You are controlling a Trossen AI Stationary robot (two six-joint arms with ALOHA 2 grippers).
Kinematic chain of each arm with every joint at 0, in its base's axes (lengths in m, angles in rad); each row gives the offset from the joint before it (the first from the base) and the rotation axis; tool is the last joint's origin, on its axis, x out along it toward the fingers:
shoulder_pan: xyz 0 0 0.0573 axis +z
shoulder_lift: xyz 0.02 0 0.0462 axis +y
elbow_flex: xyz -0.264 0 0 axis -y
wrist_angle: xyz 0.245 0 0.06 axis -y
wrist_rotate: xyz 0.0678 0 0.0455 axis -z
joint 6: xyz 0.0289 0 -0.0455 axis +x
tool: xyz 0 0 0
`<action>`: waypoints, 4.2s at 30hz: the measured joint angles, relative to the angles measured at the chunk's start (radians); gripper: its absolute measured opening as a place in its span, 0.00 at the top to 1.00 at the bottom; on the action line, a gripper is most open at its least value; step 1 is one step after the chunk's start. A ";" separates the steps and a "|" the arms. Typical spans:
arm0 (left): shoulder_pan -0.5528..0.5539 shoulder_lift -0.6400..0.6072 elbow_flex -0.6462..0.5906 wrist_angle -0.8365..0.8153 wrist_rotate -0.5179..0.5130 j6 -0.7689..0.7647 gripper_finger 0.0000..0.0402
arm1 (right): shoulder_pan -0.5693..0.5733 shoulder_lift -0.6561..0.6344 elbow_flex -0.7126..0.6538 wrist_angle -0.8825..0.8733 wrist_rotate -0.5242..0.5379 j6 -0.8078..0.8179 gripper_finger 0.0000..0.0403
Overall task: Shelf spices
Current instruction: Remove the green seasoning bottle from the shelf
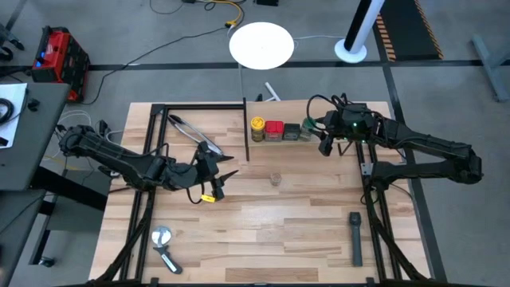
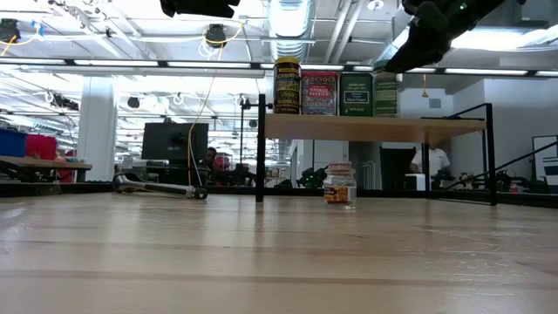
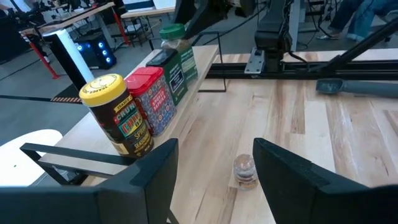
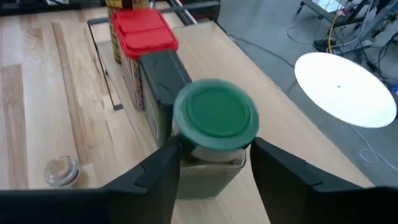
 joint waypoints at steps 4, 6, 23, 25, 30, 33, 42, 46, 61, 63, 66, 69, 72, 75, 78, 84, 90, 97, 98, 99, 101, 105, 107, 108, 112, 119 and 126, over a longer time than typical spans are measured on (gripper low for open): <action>0.000 0.000 0.000 0.004 0.000 -0.001 0.50 | 0.005 -0.018 -0.002 -0.009 0.000 0.001 0.59; 0.000 0.000 0.000 0.004 0.000 0.000 0.50 | 0.002 -0.035 -0.002 -0.005 -0.001 0.000 0.66; 0.000 0.000 0.000 0.040 0.001 0.029 0.50 | 0.005 -0.179 0.041 0.075 0.011 -0.054 0.90; 0.000 0.000 0.000 0.052 0.008 0.034 0.50 | 0.014 -0.176 0.041 0.079 0.011 -0.081 0.88; 0.000 0.000 0.000 0.083 0.025 0.040 0.50 | 0.045 -0.116 0.041 0.017 0.008 -0.090 0.75; 0.000 0.000 0.000 0.082 0.044 0.033 0.50 | 0.064 -0.071 0.041 0.024 0.008 -0.089 0.61; -0.005 0.000 0.000 0.082 0.045 0.007 0.50 | 0.059 0.008 0.041 0.072 0.008 -0.106 0.19; -0.006 0.000 0.000 0.080 0.045 0.017 0.50 | 0.044 0.026 0.041 0.070 0.007 -0.082 0.10; -0.006 0.000 0.000 0.079 0.044 0.023 0.50 | -0.039 0.080 0.041 0.070 -0.026 -0.079 0.09; -0.006 0.000 0.000 0.079 0.044 0.023 0.50 | -0.039 0.080 0.041 0.069 -0.030 -0.083 0.09; -0.006 0.000 0.000 0.079 0.044 0.023 0.50 | -0.037 0.079 0.041 0.073 -0.035 -0.087 0.11; -0.006 0.000 0.000 0.079 0.044 0.023 0.50 | -0.046 0.079 0.041 0.072 -0.049 -0.087 0.14; -0.006 0.000 0.000 0.079 0.044 0.023 0.50 | -0.061 0.079 0.041 0.072 -0.049 -0.087 0.18; -0.006 0.000 0.000 0.078 0.044 0.023 0.50 | -0.074 0.079 0.041 0.071 -0.081 -0.086 0.22; -0.006 0.000 0.000 0.079 0.057 0.023 0.50 | -0.087 0.079 0.041 0.071 -0.126 -0.085 0.24; -0.006 0.000 0.000 0.078 0.070 0.023 0.50 | -0.104 0.079 0.041 0.066 -0.133 -0.079 0.25; -0.006 0.000 0.000 0.078 0.070 0.023 0.50 | -0.104 0.079 0.041 0.060 -0.133 -0.072 0.26; -0.006 0.000 0.000 0.078 0.070 0.023 0.50 | -0.104 0.079 0.041 0.059 -0.133 -0.060 0.33; -0.006 0.000 0.000 0.078 0.070 0.023 0.50 | -0.104 0.079 0.041 0.058 -0.133 -0.060 0.35; -0.006 0.000 0.000 0.078 0.070 0.023 0.50 | -0.104 0.079 0.041 0.057 -0.133 -0.060 0.36; -0.006 0.000 0.000 0.078 0.070 0.024 0.50 | -0.104 0.079 0.041 0.052 -0.133 -0.056 0.40; -0.006 0.000 0.000 0.078 0.070 0.023 0.50 | -0.104 0.079 0.041 0.052 -0.133 -0.049 0.48; -0.006 0.000 0.000 0.077 0.070 0.023 0.50 | -0.104 0.079 0.041 0.052 -0.133 -0.046 0.49; -0.006 0.000 0.000 0.077 0.070 0.024 0.50 | -0.104 0.079 0.041 0.051 -0.133 -0.042 0.49; -0.006 0.000 0.000 0.077 0.070 0.023 0.50 | -0.104 0.079 0.041 0.050 -0.132 -0.034 0.46; -0.006 0.000 0.000 0.077 0.070 0.023 0.50 | -0.100 0.079 0.041 0.048 -0.132 -0.026 0.49; -0.006 0.000 0.000 0.077 0.070 0.026 0.50 | -0.100 0.076 0.041 0.036 -0.132 -0.024 0.49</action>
